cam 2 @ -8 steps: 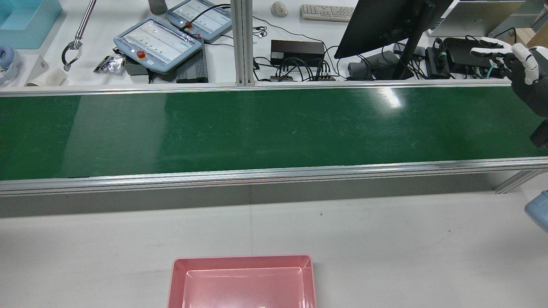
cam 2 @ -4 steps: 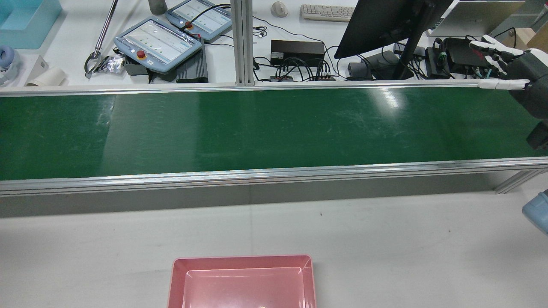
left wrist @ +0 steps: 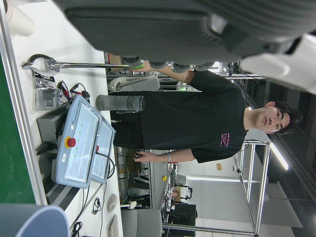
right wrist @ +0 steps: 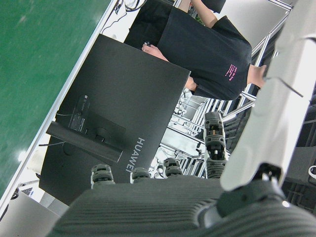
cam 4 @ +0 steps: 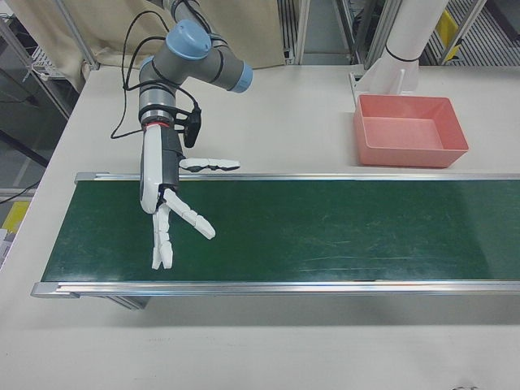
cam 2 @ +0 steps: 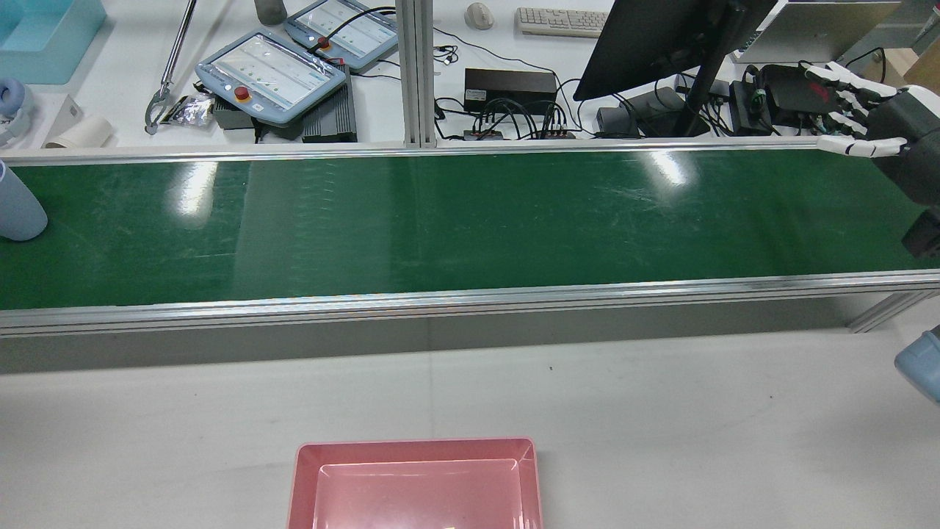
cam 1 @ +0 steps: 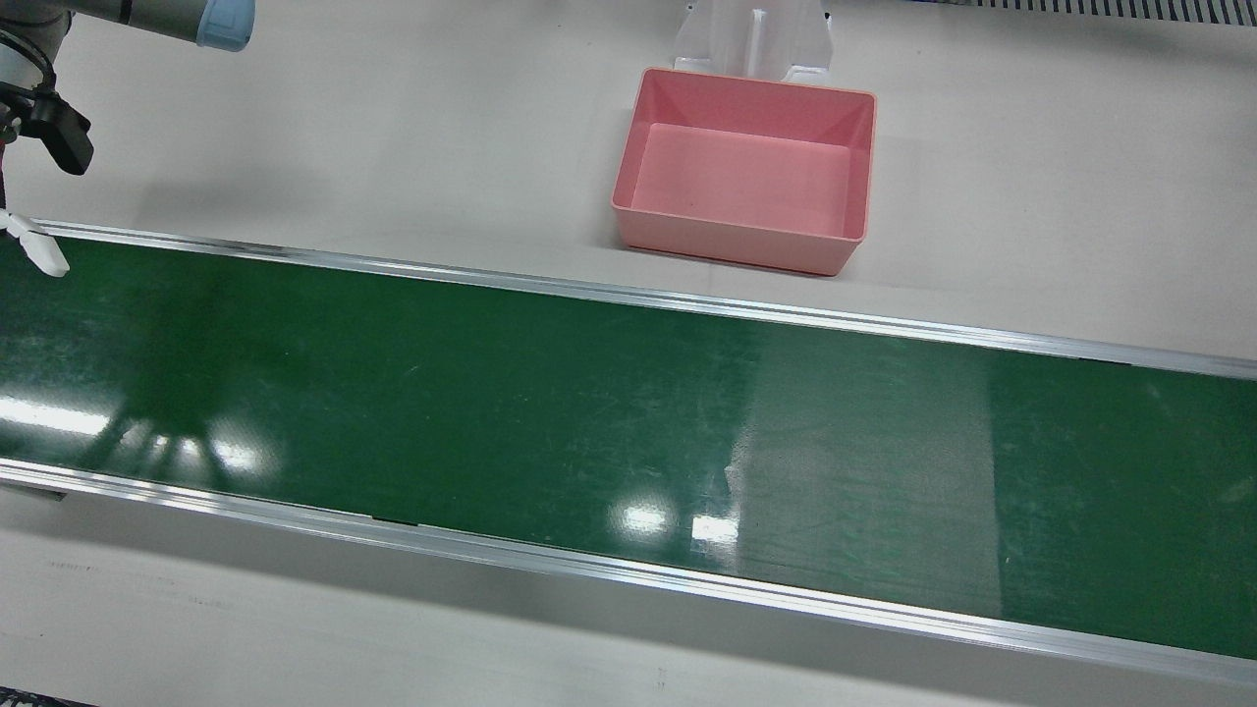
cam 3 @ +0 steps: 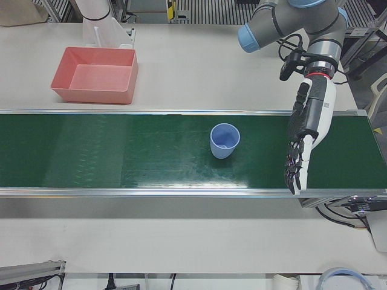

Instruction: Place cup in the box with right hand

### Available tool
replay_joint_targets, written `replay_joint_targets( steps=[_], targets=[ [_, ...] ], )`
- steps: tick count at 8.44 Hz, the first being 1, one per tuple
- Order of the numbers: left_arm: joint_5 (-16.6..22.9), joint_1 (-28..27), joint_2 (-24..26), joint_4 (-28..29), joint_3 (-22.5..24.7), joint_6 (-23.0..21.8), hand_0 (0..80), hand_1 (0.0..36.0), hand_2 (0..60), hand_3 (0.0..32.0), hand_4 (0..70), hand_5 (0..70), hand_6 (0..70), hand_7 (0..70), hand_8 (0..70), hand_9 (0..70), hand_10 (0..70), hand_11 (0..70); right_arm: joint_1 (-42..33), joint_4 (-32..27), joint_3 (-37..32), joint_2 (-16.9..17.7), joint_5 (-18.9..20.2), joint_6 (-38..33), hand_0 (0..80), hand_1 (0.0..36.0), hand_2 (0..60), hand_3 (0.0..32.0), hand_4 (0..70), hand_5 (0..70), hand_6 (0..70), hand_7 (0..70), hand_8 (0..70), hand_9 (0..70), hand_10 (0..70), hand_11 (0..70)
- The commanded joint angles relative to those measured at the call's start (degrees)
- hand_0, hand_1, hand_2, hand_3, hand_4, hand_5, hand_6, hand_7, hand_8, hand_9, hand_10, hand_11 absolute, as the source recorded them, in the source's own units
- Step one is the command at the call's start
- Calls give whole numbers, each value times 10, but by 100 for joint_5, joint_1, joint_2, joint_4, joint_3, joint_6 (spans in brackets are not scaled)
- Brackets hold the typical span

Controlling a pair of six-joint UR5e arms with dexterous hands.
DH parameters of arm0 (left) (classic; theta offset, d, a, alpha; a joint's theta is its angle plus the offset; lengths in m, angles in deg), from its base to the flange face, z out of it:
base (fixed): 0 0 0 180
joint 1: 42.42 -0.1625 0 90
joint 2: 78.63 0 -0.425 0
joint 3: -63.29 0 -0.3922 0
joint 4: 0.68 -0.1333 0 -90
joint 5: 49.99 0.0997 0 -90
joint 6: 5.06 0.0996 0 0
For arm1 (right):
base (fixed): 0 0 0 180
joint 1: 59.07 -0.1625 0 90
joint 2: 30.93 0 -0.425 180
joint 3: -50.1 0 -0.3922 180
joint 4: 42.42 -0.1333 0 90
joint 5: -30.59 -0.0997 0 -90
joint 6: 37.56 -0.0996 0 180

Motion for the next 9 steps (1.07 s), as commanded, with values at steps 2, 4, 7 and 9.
replay_joint_targets(
  steps=[2,4,7,9],
  targets=[
    [3,0,6,0,-9,0,0,0,0,0,0,0,0,0,0,0,0,0,46,0,-14,1,0,9,490,155,167,0,230,43,47,141,0,20,42,76],
    [-6,0,6,0,-9,0,0,0,0,0,0,0,0,0,0,0,0,0,55,0,-14,1,0,0,499,137,96,0,265,43,49,147,0,20,44,79],
    [-6,0,-3,0,-9,0,0,0,0,0,0,0,0,0,0,0,0,0,125,-17,-260,-26,-9,-9,485,162,202,0,227,43,49,146,0,24,44,78],
    [-6,0,-3,0,0,0,0,0,0,0,0,0,0,0,0,0,0,0,256,-9,-340,-228,-17,18,484,162,205,0,216,43,48,146,0,24,42,77]
  ],
)
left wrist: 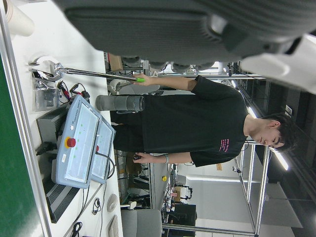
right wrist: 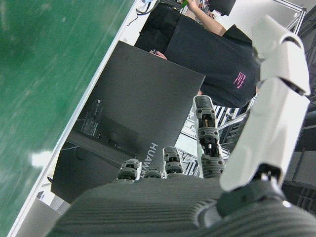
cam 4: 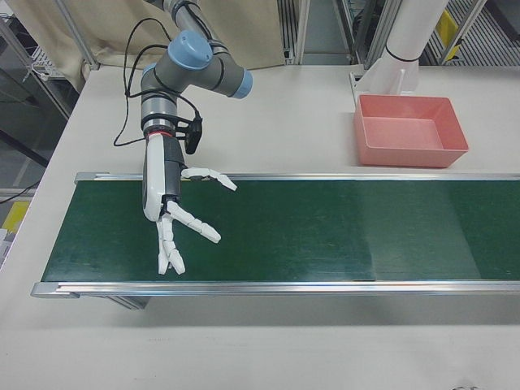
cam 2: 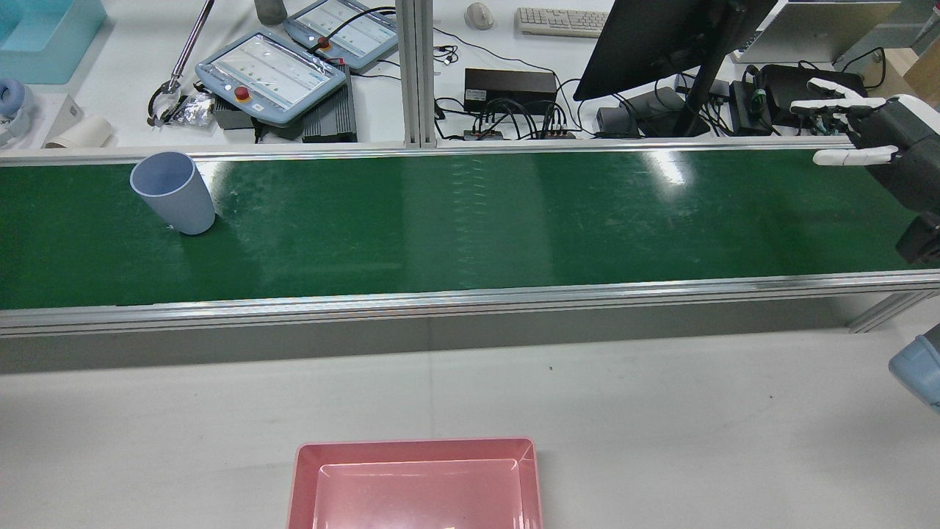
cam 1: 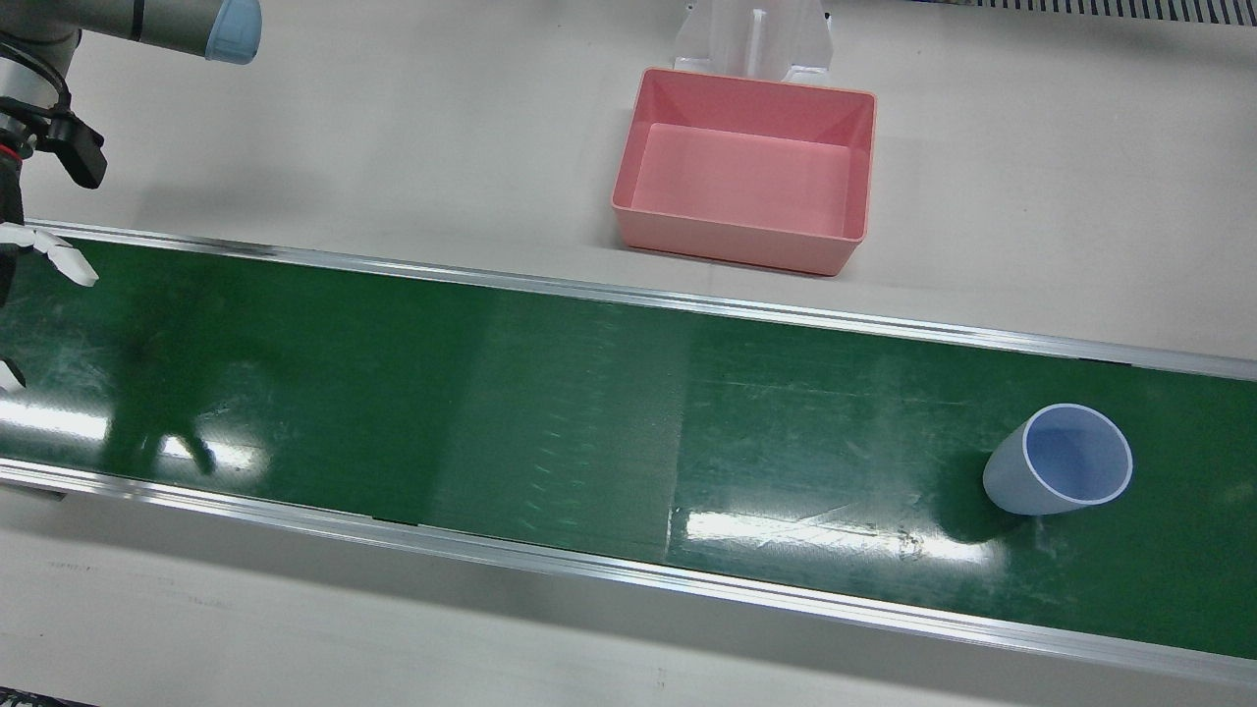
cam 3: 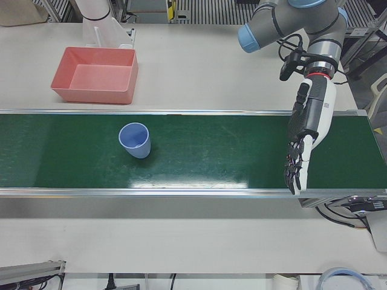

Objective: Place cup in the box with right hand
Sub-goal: 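Move the open right hand along the belt toward the approaching blue cup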

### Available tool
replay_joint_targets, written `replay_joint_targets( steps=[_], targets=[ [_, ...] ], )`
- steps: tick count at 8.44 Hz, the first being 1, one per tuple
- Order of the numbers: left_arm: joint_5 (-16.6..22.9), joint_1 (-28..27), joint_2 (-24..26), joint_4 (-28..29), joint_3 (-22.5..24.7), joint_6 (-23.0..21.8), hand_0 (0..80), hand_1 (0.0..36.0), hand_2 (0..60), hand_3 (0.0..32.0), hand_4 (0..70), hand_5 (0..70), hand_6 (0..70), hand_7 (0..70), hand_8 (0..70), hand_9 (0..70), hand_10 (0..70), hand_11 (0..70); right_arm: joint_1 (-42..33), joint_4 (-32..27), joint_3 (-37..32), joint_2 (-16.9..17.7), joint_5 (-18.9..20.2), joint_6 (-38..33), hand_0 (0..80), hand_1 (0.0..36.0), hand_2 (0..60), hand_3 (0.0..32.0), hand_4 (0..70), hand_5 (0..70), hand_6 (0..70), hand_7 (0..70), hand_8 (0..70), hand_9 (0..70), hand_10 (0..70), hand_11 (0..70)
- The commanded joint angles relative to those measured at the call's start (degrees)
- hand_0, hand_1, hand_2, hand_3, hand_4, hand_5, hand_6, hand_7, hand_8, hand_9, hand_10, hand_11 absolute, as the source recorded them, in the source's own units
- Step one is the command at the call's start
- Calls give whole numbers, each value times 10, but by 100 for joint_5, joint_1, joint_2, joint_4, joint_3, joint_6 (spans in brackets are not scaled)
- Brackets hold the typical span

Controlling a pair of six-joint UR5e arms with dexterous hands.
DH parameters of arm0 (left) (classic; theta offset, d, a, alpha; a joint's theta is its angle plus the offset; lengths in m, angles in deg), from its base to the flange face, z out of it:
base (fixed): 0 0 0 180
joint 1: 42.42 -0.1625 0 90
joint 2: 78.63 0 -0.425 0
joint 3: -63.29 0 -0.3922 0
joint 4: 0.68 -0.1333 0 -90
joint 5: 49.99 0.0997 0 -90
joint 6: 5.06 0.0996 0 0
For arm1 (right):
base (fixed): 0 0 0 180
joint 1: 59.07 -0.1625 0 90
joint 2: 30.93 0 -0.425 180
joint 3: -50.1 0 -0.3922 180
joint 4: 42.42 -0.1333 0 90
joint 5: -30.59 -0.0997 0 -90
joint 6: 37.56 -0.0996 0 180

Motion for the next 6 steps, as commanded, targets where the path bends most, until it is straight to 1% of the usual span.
replay_joint_targets(
  steps=[1,2,3,4,5,6],
  targets=[
    [7,2,-6,0,5,0,0,0,0,0,0,0,0,0,0,0,0,0,151,0,-171,-233,-45,53,490,153,164,0,225,43,48,144,0,25,44,80],
    [7,2,-6,0,5,0,0,0,0,0,0,0,0,0,0,0,0,0,168,-69,-319,-303,-115,10,488,151,160,0,221,43,46,137,0,27,44,80],
    [7,2,-6,-9,5,0,0,0,0,0,0,0,0,0,0,0,0,0,177,-9,-286,-417,-115,-60,497,134,90,0,246,43,46,141,0,26,43,78],
    [7,2,-6,-9,13,0,0,0,0,0,0,0,0,0,0,0,0,0,238,-9,-268,-418,-115,-61,481,172,238,0,198,43,46,146,0,26,42,77],
    [7,2,-6,-9,14,0,0,0,0,0,0,0,0,0,0,0,0,0,335,-9,-251,-418,-115,-61,488,154,167,0,217,44,46,147,0,26,41,76],
    [7,2,-6,-9,14,0,0,0,0,0,0,0,0,0,0,0,0,0,405,-9,-224,-418,-115,-61,482,174,239,0,186,44,45,147,0,25,40,74]
  ],
)
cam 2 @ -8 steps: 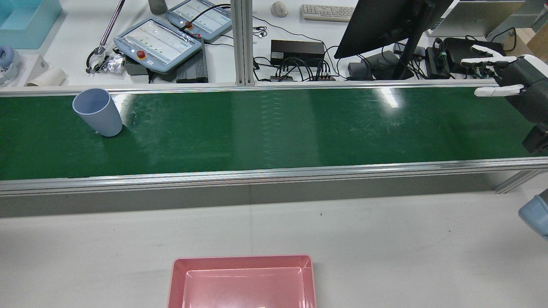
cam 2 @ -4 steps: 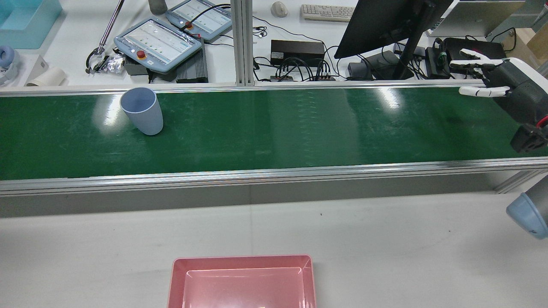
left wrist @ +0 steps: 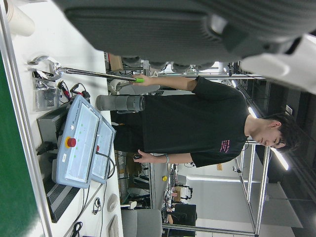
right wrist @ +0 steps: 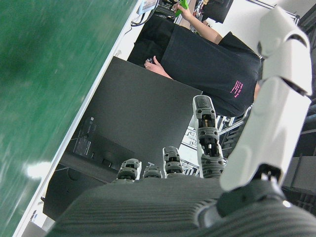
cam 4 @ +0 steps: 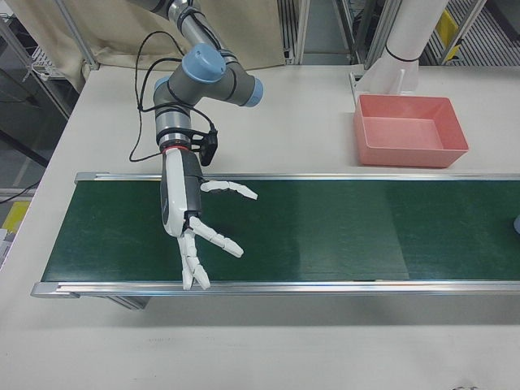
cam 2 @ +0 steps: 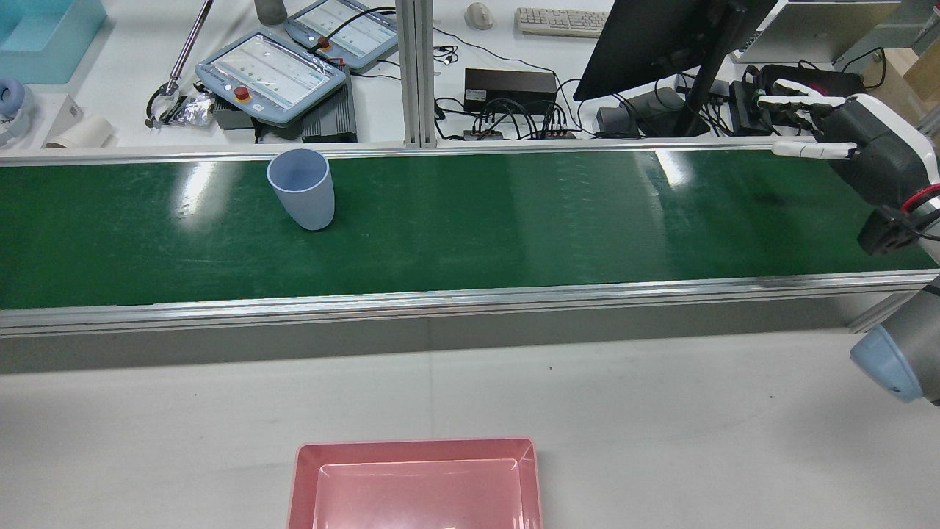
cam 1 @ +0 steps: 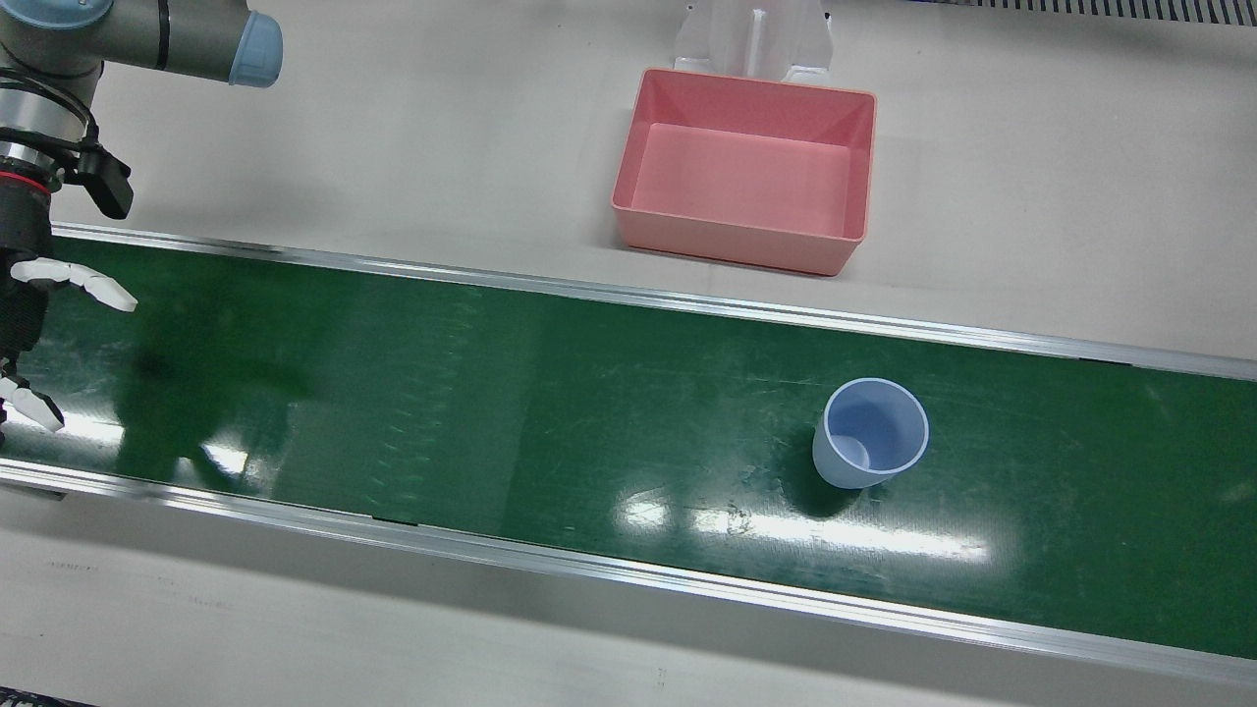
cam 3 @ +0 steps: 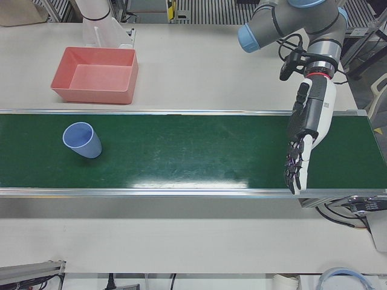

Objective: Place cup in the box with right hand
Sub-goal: 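Move the open right hand along the belt toward the approaching blue cup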

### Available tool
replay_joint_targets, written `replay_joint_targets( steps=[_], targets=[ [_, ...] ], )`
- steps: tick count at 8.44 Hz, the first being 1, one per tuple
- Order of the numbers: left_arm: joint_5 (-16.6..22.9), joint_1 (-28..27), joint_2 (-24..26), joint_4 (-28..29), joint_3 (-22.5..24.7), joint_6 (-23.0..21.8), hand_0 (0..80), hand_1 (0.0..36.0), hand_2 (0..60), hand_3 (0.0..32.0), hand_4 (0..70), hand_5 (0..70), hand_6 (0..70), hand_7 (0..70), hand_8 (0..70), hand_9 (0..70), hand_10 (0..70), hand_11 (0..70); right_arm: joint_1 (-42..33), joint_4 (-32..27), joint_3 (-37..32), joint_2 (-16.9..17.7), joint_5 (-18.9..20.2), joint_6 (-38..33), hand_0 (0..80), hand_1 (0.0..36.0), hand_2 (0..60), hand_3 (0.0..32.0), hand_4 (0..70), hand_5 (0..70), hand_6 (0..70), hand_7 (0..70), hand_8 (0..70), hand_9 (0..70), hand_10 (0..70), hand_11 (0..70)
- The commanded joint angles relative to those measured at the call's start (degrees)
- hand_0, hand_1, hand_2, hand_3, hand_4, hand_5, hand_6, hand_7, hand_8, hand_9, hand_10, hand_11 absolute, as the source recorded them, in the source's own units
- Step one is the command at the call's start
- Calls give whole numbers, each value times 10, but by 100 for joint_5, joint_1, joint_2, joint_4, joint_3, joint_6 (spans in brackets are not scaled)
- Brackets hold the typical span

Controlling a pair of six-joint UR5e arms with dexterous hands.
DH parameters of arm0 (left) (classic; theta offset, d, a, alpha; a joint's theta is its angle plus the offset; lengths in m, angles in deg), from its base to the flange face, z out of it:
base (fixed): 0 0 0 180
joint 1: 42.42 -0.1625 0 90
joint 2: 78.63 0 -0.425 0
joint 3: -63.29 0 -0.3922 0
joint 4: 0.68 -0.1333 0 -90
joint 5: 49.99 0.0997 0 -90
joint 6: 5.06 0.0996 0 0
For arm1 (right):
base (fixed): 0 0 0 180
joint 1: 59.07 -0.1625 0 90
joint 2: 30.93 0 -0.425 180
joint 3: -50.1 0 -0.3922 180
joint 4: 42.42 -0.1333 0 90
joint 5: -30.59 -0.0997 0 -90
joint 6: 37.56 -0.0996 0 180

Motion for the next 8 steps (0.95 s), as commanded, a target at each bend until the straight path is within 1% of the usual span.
replay_joint_targets(
  steps=[1,2,3,4,5,6,7,8],
  targets=[
    [-9,0,0,-1,3,0,0,0,0,0,0,0,0,0,0,0,0,0,250,5,142,-21,-5,7,491,157,169,0,208,44,45,150,0,26,39,73],
    [0,0,0,-1,3,0,0,0,0,0,0,0,0,0,0,0,0,0,338,13,203,-21,-5,7,494,151,137,0,215,45,44,149,0,26,38,72],
    [-9,0,0,-1,3,0,0,0,0,0,0,0,0,0,0,0,0,0,374,14,230,-21,4,7,492,160,173,0,196,45,44,150,0,25,38,71],
    [-9,0,0,-1,3,0,0,0,0,0,0,0,0,0,0,0,0,0,391,14,257,-12,4,16,496,152,136,0,202,45,43,147,0,24,36,69],
    [-9,0,0,-1,3,0,0,0,0,0,0,0,0,0,0,0,0,0,444,14,292,14,4,24,488,170,208,0,175,46,42,148,0,24,35,68],
    [0,0,0,-1,3,0,0,0,0,0,0,0,0,0,0,0,0,0,470,14,292,40,13,25,488,171,206,0,167,46,41,146,0,25,36,70],
    [-9,0,0,-1,3,0,0,0,0,0,0,0,0,0,0,0,0,0,497,22,292,41,4,25,493,162,168,0,174,47,42,145,0,27,37,70],
    [0,0,0,-1,3,0,0,0,0,0,0,0,0,0,0,0,0,0,584,22,292,41,4,33,506,136,59,0,204,47,41,144,0,24,37,71]
  ],
)
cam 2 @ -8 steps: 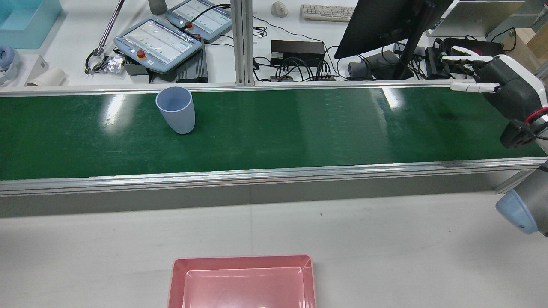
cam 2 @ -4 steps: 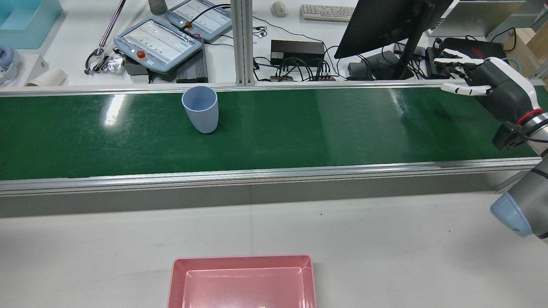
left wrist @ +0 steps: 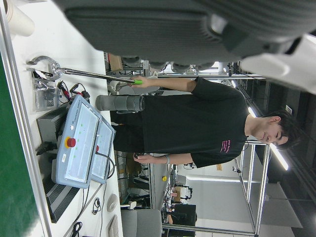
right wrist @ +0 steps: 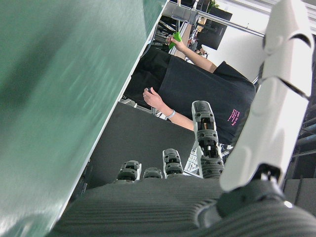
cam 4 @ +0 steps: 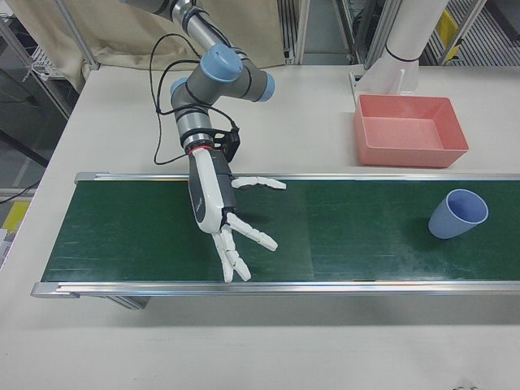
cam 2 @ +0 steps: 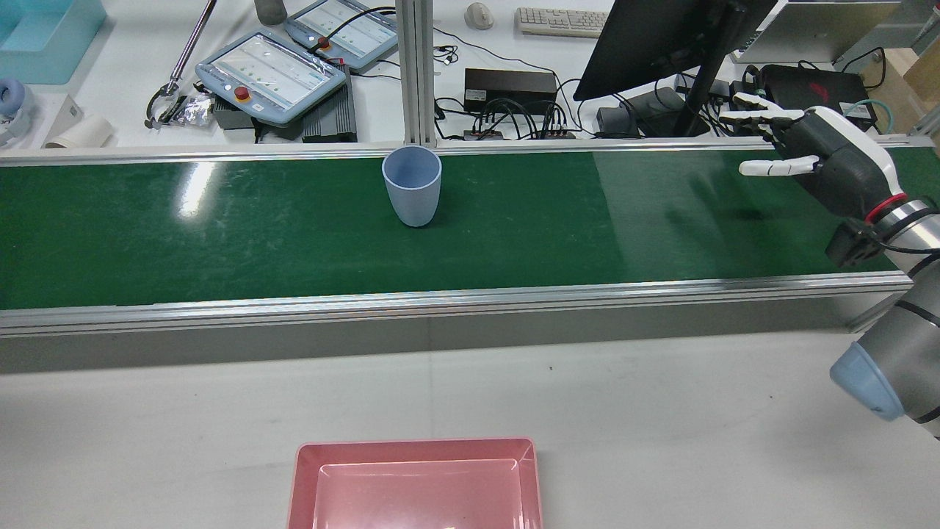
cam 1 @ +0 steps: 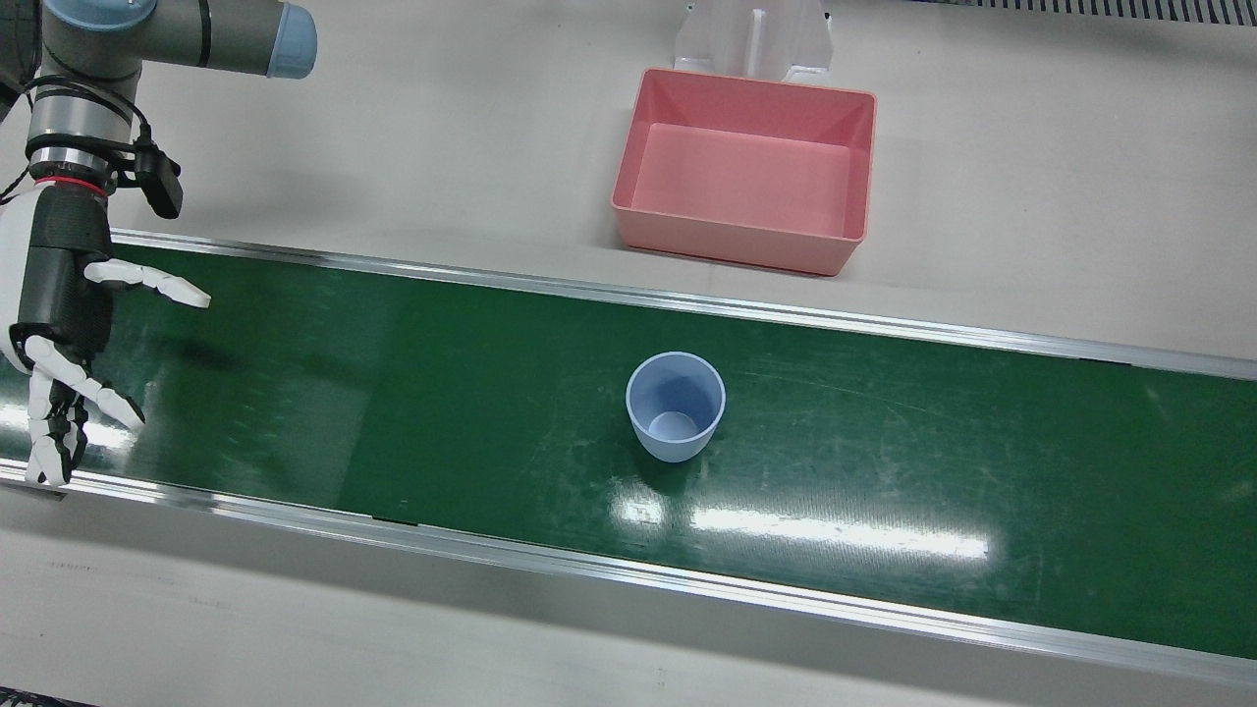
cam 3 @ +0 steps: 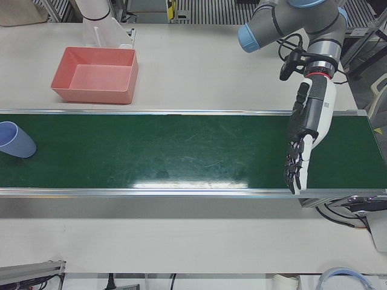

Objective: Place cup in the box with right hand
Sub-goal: 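Move the open right hand along the belt toward the approaching blue cup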

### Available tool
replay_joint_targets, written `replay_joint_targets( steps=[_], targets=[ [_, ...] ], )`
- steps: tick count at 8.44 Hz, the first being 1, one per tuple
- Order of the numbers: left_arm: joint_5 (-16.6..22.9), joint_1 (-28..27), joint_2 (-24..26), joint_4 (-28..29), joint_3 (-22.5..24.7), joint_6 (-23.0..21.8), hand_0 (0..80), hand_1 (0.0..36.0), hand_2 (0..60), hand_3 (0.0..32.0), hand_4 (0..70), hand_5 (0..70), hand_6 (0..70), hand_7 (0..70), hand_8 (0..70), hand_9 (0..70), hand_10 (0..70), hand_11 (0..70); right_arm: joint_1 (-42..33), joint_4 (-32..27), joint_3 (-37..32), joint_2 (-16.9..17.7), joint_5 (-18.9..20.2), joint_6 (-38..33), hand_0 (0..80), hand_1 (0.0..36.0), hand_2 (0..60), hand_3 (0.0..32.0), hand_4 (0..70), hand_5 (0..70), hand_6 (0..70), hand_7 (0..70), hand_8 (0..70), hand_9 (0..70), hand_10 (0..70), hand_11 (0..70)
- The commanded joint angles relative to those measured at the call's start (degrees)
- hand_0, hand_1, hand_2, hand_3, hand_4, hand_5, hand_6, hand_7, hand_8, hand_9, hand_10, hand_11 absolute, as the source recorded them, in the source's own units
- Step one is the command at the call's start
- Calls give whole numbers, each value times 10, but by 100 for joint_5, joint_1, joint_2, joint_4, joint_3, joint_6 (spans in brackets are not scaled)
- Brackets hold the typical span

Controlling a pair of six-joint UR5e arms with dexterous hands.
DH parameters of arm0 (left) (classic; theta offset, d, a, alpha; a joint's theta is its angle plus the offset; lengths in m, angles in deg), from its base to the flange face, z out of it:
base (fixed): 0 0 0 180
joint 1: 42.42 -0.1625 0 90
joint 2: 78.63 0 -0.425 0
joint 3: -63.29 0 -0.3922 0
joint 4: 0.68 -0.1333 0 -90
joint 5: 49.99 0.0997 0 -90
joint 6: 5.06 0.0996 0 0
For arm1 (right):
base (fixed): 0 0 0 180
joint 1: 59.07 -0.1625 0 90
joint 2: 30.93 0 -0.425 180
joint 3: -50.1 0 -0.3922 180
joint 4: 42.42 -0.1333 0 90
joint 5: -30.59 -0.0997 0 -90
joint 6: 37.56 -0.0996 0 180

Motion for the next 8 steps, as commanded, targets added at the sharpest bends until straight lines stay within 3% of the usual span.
replay_joint_targets(
  steps=[1,2,3,5,7,8],
  targets=[
    [-3,0,0,0,0,0,0,0,0,0,0,0,0,0,0,0,0,0,192,6,7,12,-3,36,490,172,204,0,150,48,40,145,0,25,37,72],
    [6,0,0,0,-9,0,0,0,0,0,0,0,0,0,0,0,0,0,245,6,7,12,-3,63,497,154,131,0,172,48,40,146,0,25,37,71],
    [-3,0,0,0,-9,0,0,0,0,0,0,0,0,0,0,0,0,0,263,6,7,21,-20,63,489,172,204,0,145,48,40,144,0,26,38,72],
    [6,0,0,9,-9,0,0,0,0,0,0,0,0,0,0,0,0,0,324,6,7,21,-47,63,500,145,96,0,179,48,40,145,0,29,37,71],
    [6,0,0,0,-9,0,0,0,0,0,0,0,0,0,0,0,0,0,403,6,7,21,-47,63,493,162,168,0,154,48,40,144,0,31,36,70],
    [6,0,0,9,-9,0,0,0,0,0,0,0,0,0,0,0,0,0,430,6,7,21,-125,63,500,145,95,0,178,48,40,143,0,31,36,69]
  ],
)
